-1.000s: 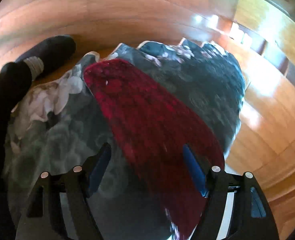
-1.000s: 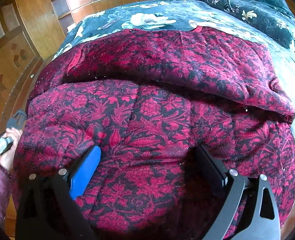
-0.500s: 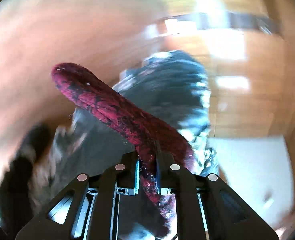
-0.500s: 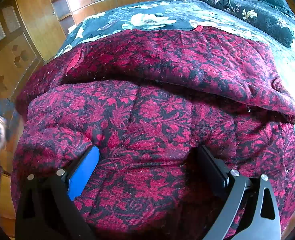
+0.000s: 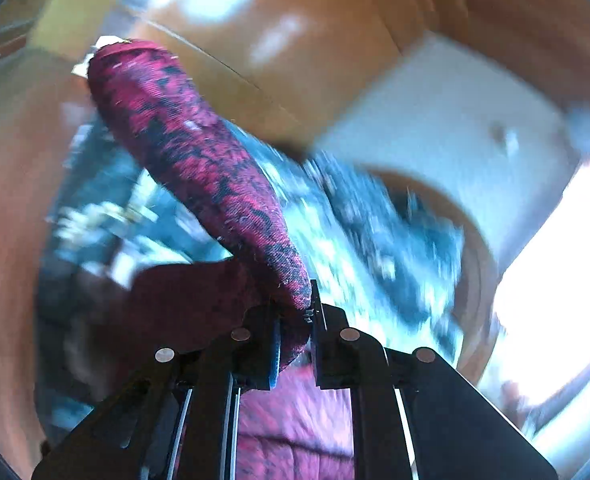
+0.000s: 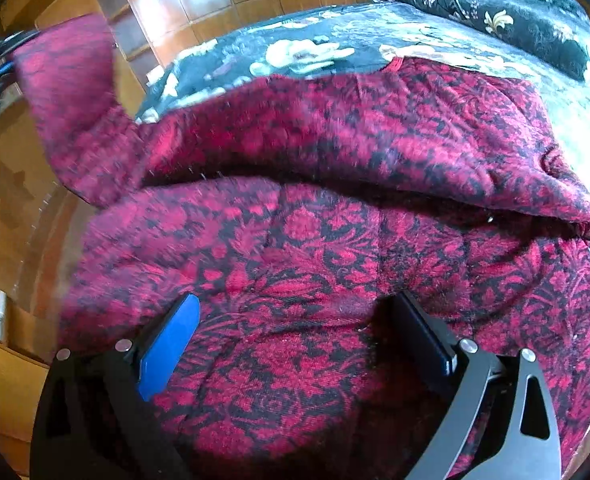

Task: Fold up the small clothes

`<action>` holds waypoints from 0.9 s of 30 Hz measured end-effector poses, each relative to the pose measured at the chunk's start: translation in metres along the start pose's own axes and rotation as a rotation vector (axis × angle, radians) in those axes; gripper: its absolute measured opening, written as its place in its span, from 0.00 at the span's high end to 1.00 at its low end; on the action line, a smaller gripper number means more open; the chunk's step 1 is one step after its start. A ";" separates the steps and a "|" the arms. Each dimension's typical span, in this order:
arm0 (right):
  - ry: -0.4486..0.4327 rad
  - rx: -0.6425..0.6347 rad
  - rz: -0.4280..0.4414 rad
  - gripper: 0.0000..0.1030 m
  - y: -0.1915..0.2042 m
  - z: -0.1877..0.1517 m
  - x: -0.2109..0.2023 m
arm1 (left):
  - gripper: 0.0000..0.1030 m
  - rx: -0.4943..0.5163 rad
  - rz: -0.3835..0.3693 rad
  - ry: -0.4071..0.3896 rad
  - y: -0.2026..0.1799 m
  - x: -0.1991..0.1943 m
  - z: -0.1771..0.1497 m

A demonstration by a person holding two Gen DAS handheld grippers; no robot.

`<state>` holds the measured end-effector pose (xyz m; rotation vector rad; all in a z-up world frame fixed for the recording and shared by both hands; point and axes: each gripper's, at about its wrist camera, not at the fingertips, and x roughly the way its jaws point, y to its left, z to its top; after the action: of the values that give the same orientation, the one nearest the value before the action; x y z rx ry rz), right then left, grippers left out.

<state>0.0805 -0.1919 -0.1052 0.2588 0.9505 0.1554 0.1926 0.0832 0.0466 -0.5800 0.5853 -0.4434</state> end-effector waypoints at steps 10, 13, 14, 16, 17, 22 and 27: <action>-0.145 0.191 0.016 0.09 -0.071 0.019 -0.072 | 0.87 0.286 0.122 0.416 -0.062 0.135 -0.140; -0.171 0.232 0.020 0.09 -0.088 0.023 -0.085 | 0.76 0.303 0.123 0.448 -0.062 0.140 -0.153; -0.175 0.244 0.030 0.09 -0.091 0.025 -0.088 | 0.76 0.315 0.126 0.449 -0.065 0.138 -0.156; -0.184 0.276 0.057 0.09 -0.097 0.029 -0.091 | 0.76 0.344 0.128 0.454 -0.068 0.132 -0.158; -0.183 0.297 0.087 0.09 -0.099 0.034 -0.090 | 0.73 0.349 0.127 0.455 -0.070 0.128 -0.157; -0.145 0.426 0.172 0.10 -0.116 0.057 -0.068 | 0.41 0.319 0.069 0.408 -0.071 0.101 -0.146; -0.124 0.571 0.245 0.15 -0.135 0.071 -0.053 | 0.41 0.317 0.080 0.355 -0.057 0.061 -0.132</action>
<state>0.1108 -0.3443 -0.0635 0.9032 0.8218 0.0881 0.1431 -0.0423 -0.0312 -0.1725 0.8538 -0.5555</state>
